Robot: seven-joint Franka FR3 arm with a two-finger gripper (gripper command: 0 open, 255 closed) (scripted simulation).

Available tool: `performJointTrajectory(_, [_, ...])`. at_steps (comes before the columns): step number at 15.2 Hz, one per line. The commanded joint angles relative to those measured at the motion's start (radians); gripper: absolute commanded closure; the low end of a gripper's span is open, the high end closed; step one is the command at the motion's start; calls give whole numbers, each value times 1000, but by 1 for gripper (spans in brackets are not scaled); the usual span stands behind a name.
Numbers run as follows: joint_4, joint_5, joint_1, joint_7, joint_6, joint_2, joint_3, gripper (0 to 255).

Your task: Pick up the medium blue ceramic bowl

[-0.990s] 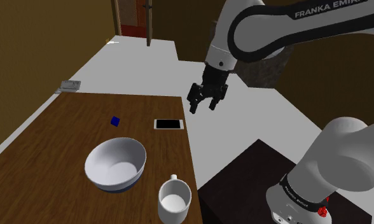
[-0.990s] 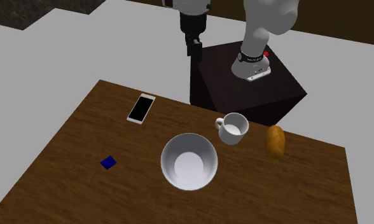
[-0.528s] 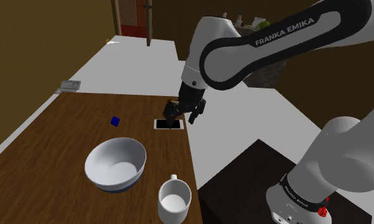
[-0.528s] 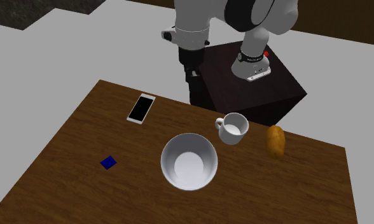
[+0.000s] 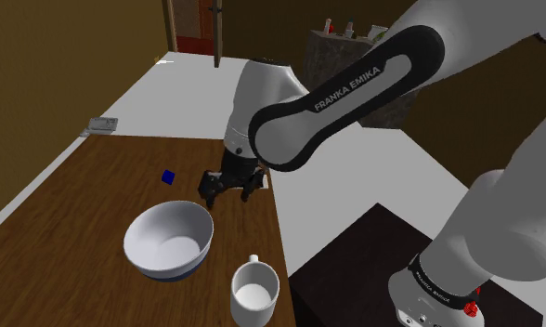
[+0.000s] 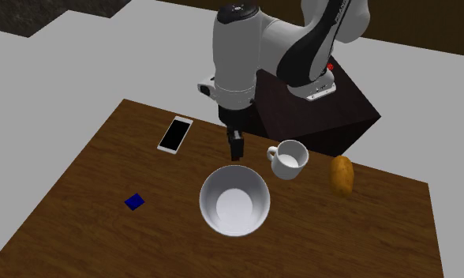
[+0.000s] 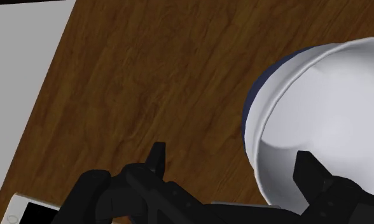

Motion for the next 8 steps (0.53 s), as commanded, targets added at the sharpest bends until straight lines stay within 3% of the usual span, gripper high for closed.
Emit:
performJointTrajectory(1, [46,-58,13,68,49,85,14,0])
performJointTrajectory(3, [96,-122,37,134,84,165,12,0])
performJointTrajectory(8, [93,-154,53,155,139,218,-4,0])
